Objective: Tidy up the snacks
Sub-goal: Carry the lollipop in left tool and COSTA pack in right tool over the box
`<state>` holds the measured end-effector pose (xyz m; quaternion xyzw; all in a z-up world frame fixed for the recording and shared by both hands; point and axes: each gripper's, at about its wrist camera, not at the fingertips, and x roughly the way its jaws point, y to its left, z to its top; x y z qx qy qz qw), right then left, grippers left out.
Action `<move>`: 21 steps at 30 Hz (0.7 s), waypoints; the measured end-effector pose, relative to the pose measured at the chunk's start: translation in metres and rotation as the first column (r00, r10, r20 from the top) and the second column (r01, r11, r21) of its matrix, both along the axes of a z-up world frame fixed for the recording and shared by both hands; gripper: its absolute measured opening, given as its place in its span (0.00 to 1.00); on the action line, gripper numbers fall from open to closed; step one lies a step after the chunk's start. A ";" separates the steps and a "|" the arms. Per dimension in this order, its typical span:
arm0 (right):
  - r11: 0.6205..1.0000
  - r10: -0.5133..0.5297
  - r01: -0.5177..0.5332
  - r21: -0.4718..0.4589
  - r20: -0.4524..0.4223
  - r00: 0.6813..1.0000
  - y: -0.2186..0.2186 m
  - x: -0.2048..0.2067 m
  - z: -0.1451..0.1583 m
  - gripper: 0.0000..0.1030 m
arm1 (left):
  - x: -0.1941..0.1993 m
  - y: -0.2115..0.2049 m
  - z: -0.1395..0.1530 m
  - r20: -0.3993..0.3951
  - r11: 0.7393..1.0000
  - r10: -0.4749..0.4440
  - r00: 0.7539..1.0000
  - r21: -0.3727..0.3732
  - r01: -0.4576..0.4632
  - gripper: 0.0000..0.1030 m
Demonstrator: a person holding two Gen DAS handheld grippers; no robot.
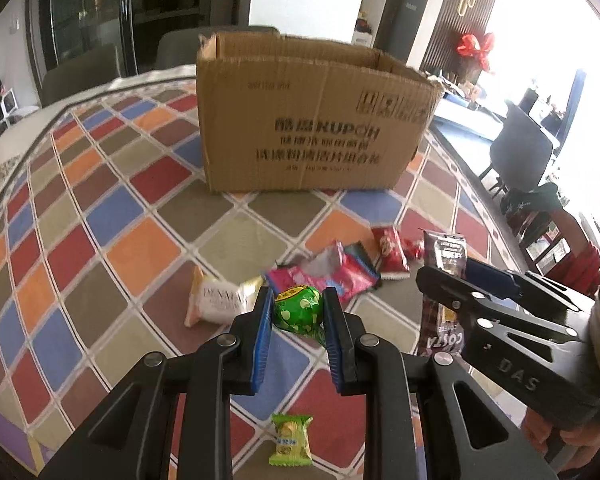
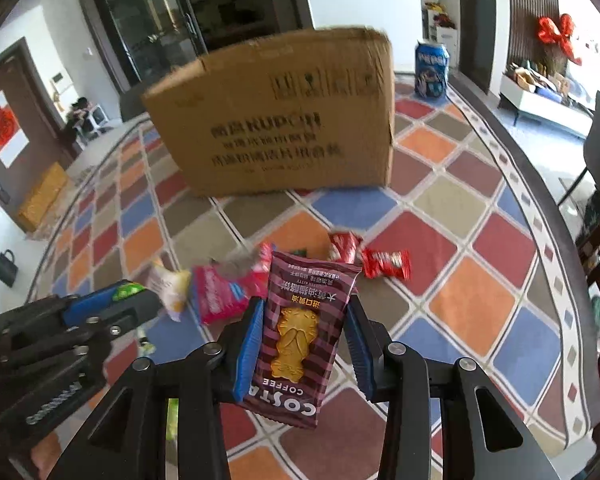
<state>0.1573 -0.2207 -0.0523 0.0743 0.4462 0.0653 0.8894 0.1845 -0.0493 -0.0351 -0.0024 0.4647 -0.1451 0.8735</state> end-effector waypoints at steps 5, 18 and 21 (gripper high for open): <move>1.000 0.012 -0.012 0.005 0.055 0.998 0.000 0.005 0.020 0.40 | 0.009 0.000 0.019 0.055 1.000 -0.004 0.998 -0.002 0.004 0.24; 1.000 0.018 -0.016 -0.015 0.198 0.980 -0.006 0.033 0.073 0.40 | 0.040 -0.004 0.074 0.208 1.000 -0.008 0.978 0.011 0.006 0.24; 1.000 0.020 -0.017 -0.015 0.223 0.975 -0.006 0.039 0.083 0.40 | 0.047 -0.004 0.086 0.234 1.000 -0.006 0.972 0.008 0.005 0.24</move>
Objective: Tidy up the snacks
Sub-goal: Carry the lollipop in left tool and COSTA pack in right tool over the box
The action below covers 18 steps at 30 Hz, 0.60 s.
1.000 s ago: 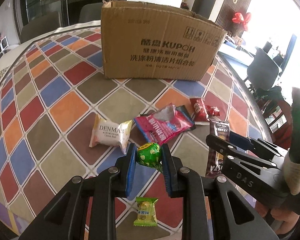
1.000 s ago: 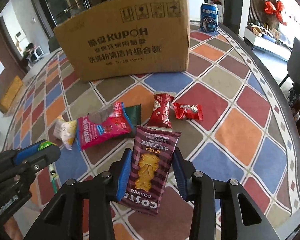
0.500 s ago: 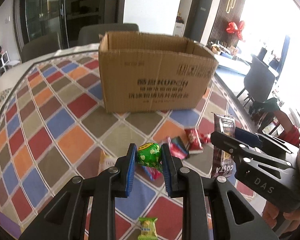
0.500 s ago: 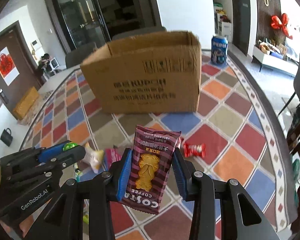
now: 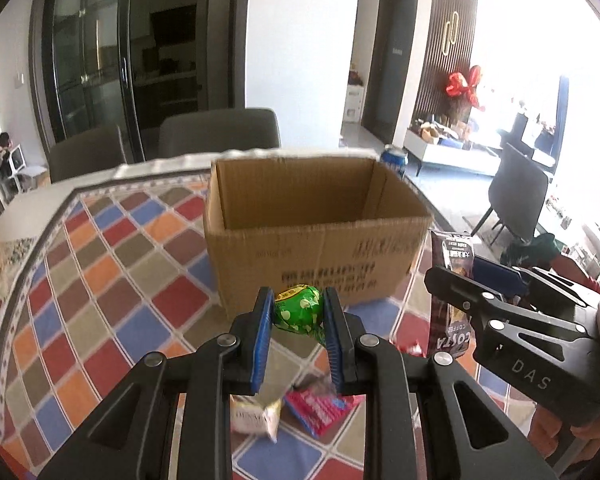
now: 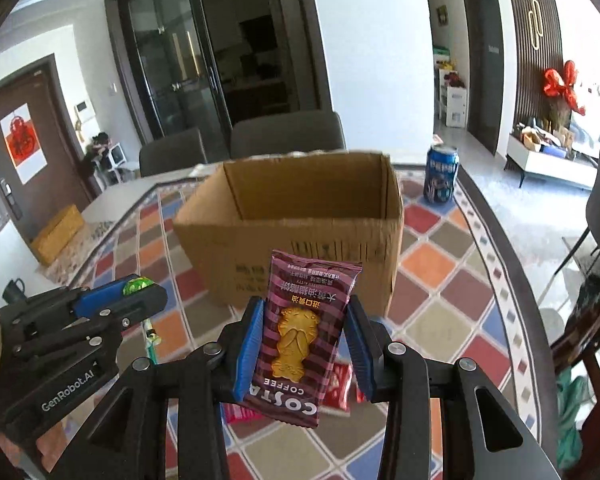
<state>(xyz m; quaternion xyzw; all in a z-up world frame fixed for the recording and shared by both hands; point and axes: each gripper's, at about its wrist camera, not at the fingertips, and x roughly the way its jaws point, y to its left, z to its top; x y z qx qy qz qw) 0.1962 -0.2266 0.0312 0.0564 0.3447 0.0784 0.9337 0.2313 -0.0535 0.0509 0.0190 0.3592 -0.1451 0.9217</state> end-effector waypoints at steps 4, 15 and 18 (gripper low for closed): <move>1.000 0.008 -0.008 -0.004 0.039 0.999 0.002 0.009 0.016 0.40 | 0.009 0.000 0.015 0.037 1.000 0.005 0.999 0.003 -0.005 0.24; 1.000 -0.002 0.004 -0.018 0.117 0.993 0.002 0.042 0.050 0.40 | 0.048 0.003 0.041 0.085 1.000 0.008 0.996 0.002 -0.008 0.24; 1.000 -0.002 0.006 -0.029 0.131 0.991 0.003 0.050 0.057 0.40 | 0.058 0.005 0.046 0.101 1.000 0.011 0.995 0.003 -0.012 0.24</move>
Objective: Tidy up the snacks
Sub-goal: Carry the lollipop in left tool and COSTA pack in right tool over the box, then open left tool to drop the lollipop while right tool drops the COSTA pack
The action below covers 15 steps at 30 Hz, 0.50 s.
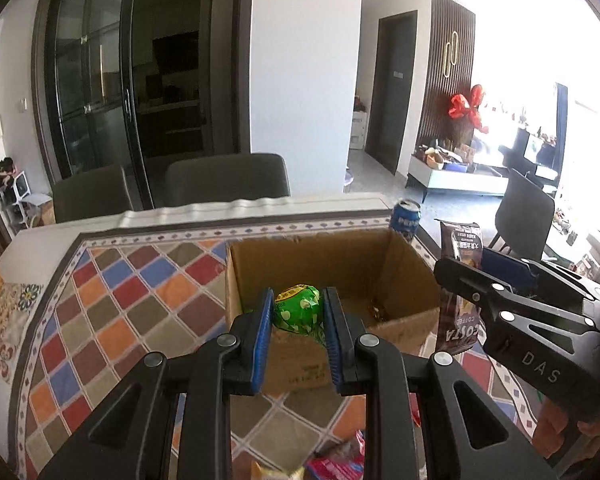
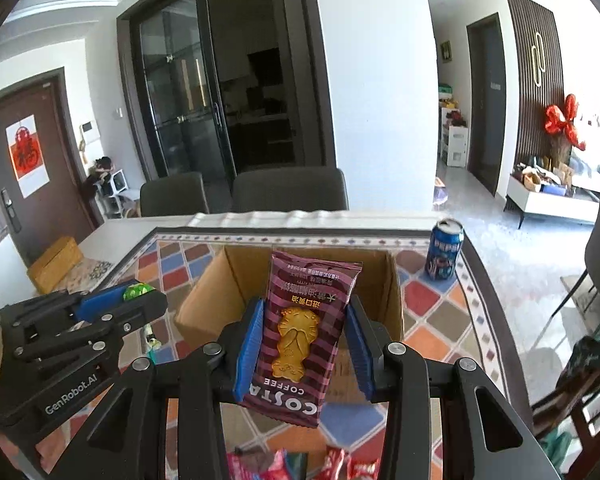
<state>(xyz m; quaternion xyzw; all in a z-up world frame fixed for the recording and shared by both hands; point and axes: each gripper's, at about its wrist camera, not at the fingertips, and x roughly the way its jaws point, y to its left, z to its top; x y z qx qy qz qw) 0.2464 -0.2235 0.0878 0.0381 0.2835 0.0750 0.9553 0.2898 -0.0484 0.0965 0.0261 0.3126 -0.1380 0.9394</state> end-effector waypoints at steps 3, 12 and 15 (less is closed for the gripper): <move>1.000 -0.004 0.004 -0.008 0.014 1.000 0.001 0.011 0.004 0.40 | 0.014 0.000 0.003 0.020 1.000 0.008 1.000 0.016 -0.008 0.24; 1.000 -0.003 0.004 -0.029 0.012 1.000 0.005 0.052 0.002 0.40 | 0.059 -0.004 -0.006 -0.025 1.000 -0.005 1.000 0.012 0.005 0.24; 0.999 -0.003 0.003 -0.041 0.000 1.000 0.007 0.064 -0.003 0.40 | 0.075 -0.008 -0.014 -0.052 1.000 -0.003 0.999 0.020 0.004 0.25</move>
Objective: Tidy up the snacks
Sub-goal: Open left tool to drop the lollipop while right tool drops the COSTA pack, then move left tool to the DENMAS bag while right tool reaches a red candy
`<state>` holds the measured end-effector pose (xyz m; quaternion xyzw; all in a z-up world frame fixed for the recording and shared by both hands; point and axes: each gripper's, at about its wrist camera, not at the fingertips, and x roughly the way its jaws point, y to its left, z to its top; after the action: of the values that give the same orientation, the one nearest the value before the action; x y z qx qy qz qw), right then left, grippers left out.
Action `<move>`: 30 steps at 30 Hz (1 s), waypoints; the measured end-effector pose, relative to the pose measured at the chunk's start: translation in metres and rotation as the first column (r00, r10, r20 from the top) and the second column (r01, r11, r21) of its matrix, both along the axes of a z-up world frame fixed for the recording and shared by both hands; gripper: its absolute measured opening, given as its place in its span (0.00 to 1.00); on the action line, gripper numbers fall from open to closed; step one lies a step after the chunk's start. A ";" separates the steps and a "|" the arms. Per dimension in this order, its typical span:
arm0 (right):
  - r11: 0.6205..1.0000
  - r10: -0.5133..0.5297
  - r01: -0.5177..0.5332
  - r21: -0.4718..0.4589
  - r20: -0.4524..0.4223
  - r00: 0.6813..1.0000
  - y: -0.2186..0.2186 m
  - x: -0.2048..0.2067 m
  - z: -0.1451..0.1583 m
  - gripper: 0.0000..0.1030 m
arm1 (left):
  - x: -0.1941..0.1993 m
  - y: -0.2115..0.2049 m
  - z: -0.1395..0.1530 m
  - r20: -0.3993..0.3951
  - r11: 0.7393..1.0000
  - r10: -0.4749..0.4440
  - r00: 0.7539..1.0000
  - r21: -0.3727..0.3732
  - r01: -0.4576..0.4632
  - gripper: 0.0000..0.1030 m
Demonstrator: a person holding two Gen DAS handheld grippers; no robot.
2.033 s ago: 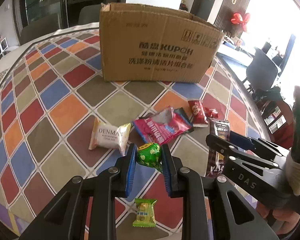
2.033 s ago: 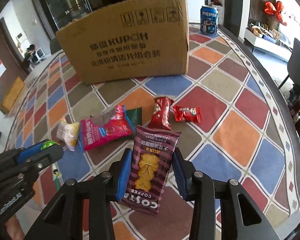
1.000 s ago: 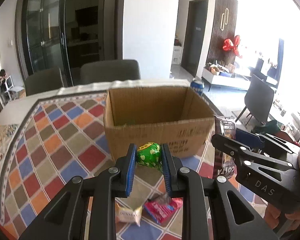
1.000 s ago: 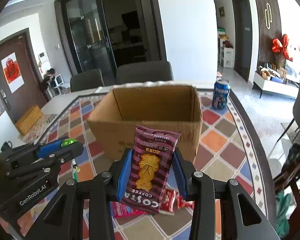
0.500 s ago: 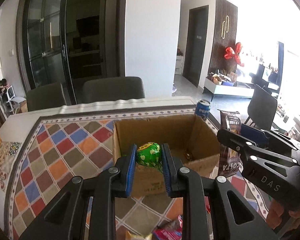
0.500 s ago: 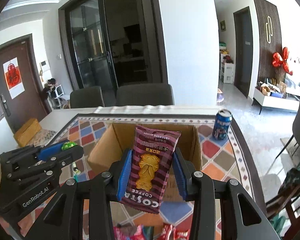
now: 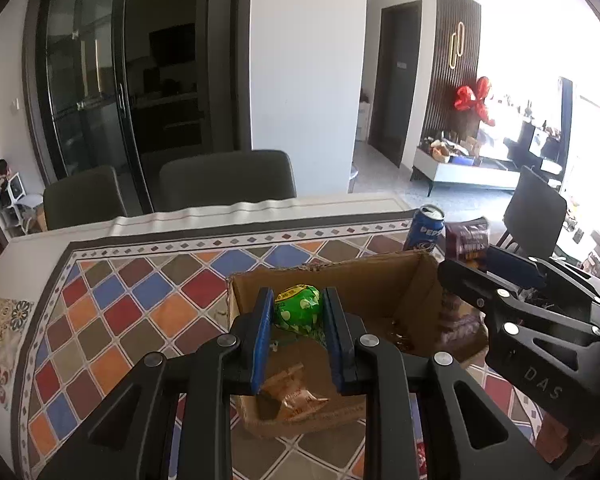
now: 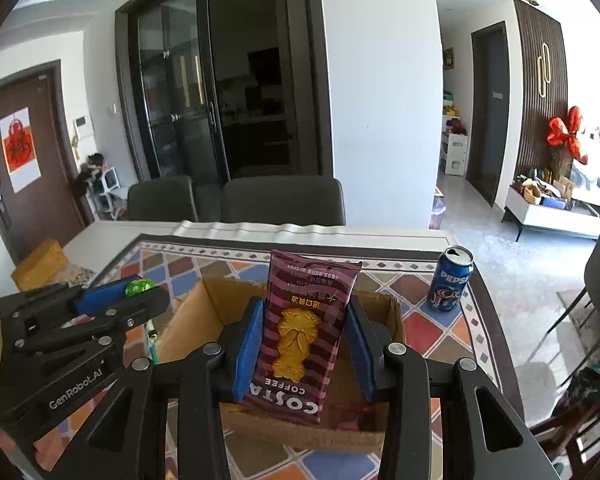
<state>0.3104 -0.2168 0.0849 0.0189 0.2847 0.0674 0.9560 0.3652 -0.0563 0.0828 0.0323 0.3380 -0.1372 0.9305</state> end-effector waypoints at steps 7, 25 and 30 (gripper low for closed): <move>0.997 -0.062 0.060 -0.058 -0.028 0.998 0.001 0.018 -0.012 0.56 | 0.006 0.002 -0.014 0.002 0.992 0.091 0.996 0.083 -0.091 0.61; 0.999 -0.003 -0.002 -0.032 -0.147 0.989 0.004 -0.034 -0.029 0.56 | -0.079 0.020 -0.021 -0.017 0.990 0.088 0.996 0.108 -0.086 0.70; 0.999 -0.001 -0.008 -0.047 -0.186 0.983 0.006 -0.048 -0.041 0.56 | -0.098 0.024 -0.028 -0.042 0.990 0.093 0.995 0.111 -0.088 0.70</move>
<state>0.2621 -0.2108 0.0440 0.0018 0.3745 0.0603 0.9253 0.2676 -0.0324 0.0544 0.0646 0.3680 -0.0768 0.9244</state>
